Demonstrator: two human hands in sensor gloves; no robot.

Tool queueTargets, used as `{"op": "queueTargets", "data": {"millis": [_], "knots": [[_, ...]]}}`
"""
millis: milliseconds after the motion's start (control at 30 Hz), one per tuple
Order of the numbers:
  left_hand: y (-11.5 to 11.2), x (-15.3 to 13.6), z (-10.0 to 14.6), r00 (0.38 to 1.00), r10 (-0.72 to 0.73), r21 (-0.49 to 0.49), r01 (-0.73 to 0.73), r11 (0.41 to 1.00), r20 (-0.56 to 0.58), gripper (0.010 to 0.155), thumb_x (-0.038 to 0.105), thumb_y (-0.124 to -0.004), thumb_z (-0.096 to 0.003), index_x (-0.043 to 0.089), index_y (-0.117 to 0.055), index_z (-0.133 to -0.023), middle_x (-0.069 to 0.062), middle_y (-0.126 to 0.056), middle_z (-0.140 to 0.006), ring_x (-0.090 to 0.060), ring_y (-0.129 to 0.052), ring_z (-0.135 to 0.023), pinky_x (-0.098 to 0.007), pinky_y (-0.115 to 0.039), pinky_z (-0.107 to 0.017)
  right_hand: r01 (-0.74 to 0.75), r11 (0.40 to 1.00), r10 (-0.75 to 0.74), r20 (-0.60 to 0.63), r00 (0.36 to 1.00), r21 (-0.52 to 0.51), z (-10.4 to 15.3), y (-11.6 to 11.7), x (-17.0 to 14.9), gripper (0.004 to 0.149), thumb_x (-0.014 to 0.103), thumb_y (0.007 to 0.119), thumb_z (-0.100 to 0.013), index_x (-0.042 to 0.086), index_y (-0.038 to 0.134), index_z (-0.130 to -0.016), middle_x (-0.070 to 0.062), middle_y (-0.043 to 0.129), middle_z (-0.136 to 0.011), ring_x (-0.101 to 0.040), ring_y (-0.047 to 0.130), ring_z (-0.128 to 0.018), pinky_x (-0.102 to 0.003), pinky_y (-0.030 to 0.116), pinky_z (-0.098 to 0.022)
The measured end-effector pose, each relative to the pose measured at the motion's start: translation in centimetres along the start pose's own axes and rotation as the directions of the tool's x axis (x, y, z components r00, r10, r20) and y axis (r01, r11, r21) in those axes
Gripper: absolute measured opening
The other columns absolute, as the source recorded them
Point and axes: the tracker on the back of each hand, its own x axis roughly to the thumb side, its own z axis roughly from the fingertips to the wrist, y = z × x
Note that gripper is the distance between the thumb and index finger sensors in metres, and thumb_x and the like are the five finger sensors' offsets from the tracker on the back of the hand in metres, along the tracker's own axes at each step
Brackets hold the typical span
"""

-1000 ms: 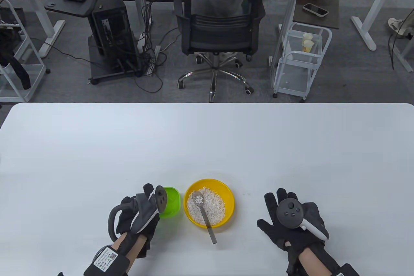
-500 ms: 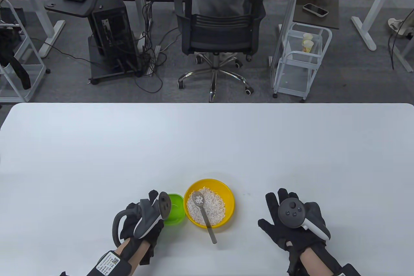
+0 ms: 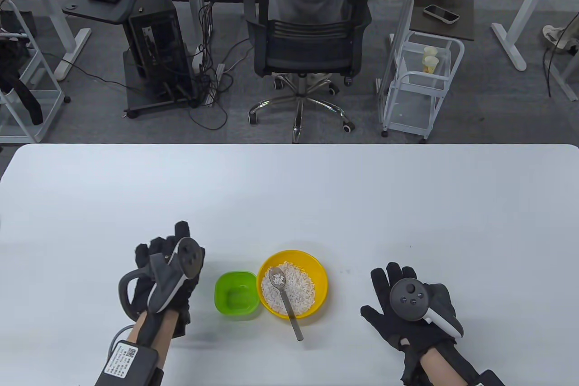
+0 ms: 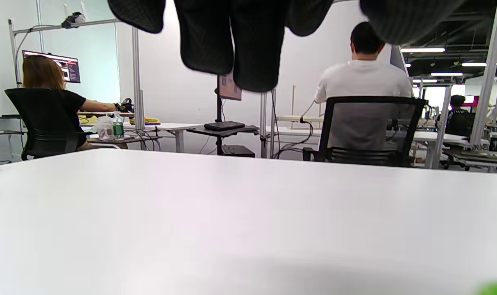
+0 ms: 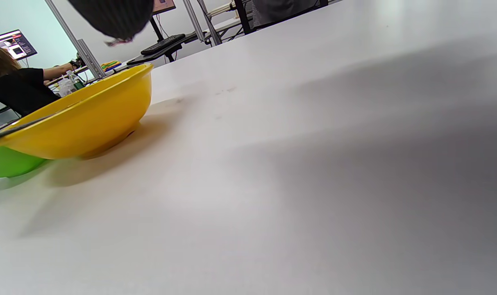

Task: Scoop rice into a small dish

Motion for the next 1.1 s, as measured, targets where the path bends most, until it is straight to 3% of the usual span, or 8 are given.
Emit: {"op": "queueTargets", "data": {"millis": [233,400,467,500,567,767,900,1100], "knots": [[-2.7,-5.8,-0.4,0.991,-0.038,0.005,0.039,0.999,-0.13,0.078,0.064,-0.064,-0.0468,0.046,-0.018,-0.107,0.013,-0.028,-0.126,-0.027,-0.027,-0.117,-0.054,-0.033,-0.086,-0.04,0.998,0.037,-0.067,0.997,-0.042,-0.5,0.4,0.0,0.078,0.051,0.059,-0.06,0.015,0.011,-0.111,-0.024,0.004,-0.114,-0.055,0.003,-0.099,-0.079,0.013,-0.06],[-5.0,-6.4,-0.6,0.988,-0.104,-0.034,0.101,0.994,-0.112,0.079,0.065,-0.064,-0.0465,0.047,-0.017,-0.107,0.01,-0.02,-0.126,-0.029,-0.017,-0.116,-0.054,-0.028,-0.085,-0.072,0.993,0.063,-0.093,0.994,-0.095,0.2,-2.5,2.4,0.078,0.05,0.06,-0.06,0.011,0.017,-0.112,-0.03,0.032,-0.117,-0.061,0.024,-0.102,-0.081,0.026,-0.062],[-5.1,-6.2,-0.6,0.988,-0.118,-0.05,0.114,0.992,-0.095,0.079,0.065,-0.064,-0.0466,0.047,-0.016,-0.107,0.009,-0.019,-0.126,-0.028,-0.018,-0.117,-0.054,-0.028,-0.086,-0.062,0.988,0.053,-0.071,0.996,-0.143,0.7,-4.0,4.0,0.078,0.05,0.061,-0.06,0.01,0.019,-0.112,-0.032,0.055,-0.112,-0.059,0.054,-0.099,-0.078,0.044,-0.064],[-5.0,-6.1,-0.6,0.99,-0.107,-0.038,0.104,0.994,-0.09,0.079,0.065,-0.064,-0.0467,0.047,-0.017,-0.107,0.009,-0.02,-0.126,-0.029,-0.019,-0.117,-0.054,-0.029,-0.086,-0.051,0.985,0.044,-0.046,0.998,-0.167,0.9,-4.9,5.3,0.078,0.05,0.062,-0.06,0.006,0.024,-0.112,-0.033,0.073,-0.102,-0.058,0.076,-0.087,-0.072,0.058,-0.062],[-5.0,-6.0,-0.5,0.994,-0.076,-0.047,0.073,0.996,-0.078,0.078,0.064,-0.064,-0.0468,0.047,-0.018,-0.107,0.009,-0.021,-0.126,-0.029,-0.02,-0.117,-0.053,-0.03,-0.086,0.046,0.992,-0.047,-0.01,0.999,-0.118,0.9,-5.0,7.2,0.079,0.051,0.063,-0.06,0.006,0.026,-0.113,-0.032,0.08,-0.097,-0.055,0.084,-0.08,-0.069,0.064,-0.06],[-5.1,-6.0,-0.3,0.998,-0.051,-0.069,0.048,0.996,-0.043,0.078,0.064,-0.064,-0.0467,0.047,-0.019,-0.108,0.008,-0.023,-0.126,-0.029,-0.02,-0.117,-0.054,-0.03,-0.086,-0.005,1.0,0.005,0.012,1.0,0.009,-0.6,1.0,13.0,0.081,0.056,0.067,-0.058,0.006,0.033,-0.113,-0.02,0.099,-0.07,-0.041,0.101,-0.051,-0.06,0.078,-0.047],[-5.2,-6.3,-0.2,0.999,-0.006,-0.089,0.003,0.996,-0.039,0.078,0.064,-0.064,-0.0469,0.047,-0.019,-0.108,0.007,-0.023,-0.126,-0.029,-0.02,-0.117,-0.054,-0.03,-0.086,-0.103,0.993,0.105,0.025,0.994,-0.056,-0.6,3.8,14.7,0.082,0.057,0.071,-0.057,0.006,0.038,-0.112,-0.016,0.102,-0.064,-0.036,0.104,-0.043,-0.056,0.082,-0.043],[-5.1,-6.5,-0.3,0.999,0.014,-0.087,-0.018,0.996,-0.045,0.078,0.064,-0.064,-0.0469,0.047,-0.019,-0.108,0.007,-0.024,-0.126,-0.029,-0.02,-0.117,-0.054,-0.029,-0.086,-0.043,0.994,0.048,0.043,0.998,-0.097,-0.8,5.7,15.2,0.078,0.048,0.078,-0.056,0.003,0.042,-0.109,-0.014,0.103,-0.062,-0.034,0.106,-0.04,-0.054,0.084,-0.042]]}}
